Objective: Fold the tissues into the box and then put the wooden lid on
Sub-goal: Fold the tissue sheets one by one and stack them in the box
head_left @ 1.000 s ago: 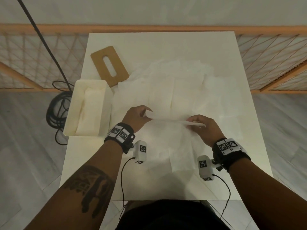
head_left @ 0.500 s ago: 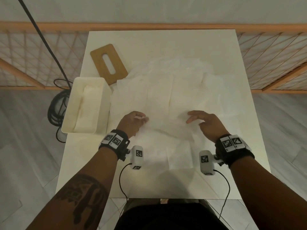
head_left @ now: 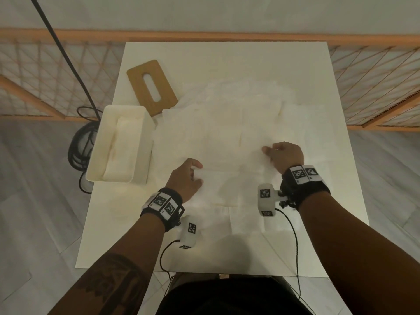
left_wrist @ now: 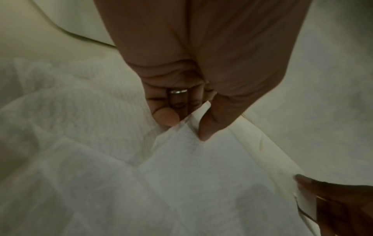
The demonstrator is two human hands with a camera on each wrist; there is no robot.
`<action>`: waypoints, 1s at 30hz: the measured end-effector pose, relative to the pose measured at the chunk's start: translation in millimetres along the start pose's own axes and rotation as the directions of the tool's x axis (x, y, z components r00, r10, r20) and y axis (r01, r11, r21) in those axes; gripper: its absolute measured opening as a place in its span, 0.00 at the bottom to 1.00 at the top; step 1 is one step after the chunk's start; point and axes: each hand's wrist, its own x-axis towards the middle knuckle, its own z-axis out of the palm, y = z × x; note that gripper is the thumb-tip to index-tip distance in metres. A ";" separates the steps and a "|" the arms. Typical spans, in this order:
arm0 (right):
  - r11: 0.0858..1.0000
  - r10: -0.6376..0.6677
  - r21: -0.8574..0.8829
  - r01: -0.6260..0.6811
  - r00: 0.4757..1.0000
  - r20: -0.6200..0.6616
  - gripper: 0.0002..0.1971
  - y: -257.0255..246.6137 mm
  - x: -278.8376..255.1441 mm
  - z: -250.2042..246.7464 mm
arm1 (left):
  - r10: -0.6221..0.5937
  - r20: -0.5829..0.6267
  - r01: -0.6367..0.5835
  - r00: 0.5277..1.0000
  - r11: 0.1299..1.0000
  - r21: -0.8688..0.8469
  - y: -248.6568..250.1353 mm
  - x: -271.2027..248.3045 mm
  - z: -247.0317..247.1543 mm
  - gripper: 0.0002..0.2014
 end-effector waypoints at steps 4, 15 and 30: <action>0.995 -0.094 0.021 0.094 0.995 -0.016 0.12 1.8 -2.1 -15.1 | 0.017 -0.033 -0.014 0.999 0.997 0.077 6.9 -1.5 0.4 0.16; 0.829 -0.413 0.548 0.110 0.781 0.468 0.14 -33.7 -46.6 -61.8 | 0.158 -0.002 -0.156 0.987 0.967 -0.203 92.1 29.9 -28.8 0.25; 0.794 -0.337 0.584 -0.169 0.677 0.654 0.25 -24.0 -34.6 -62.1 | 0.133 0.286 0.029 0.949 0.867 -0.498 77.0 28.7 -7.2 0.10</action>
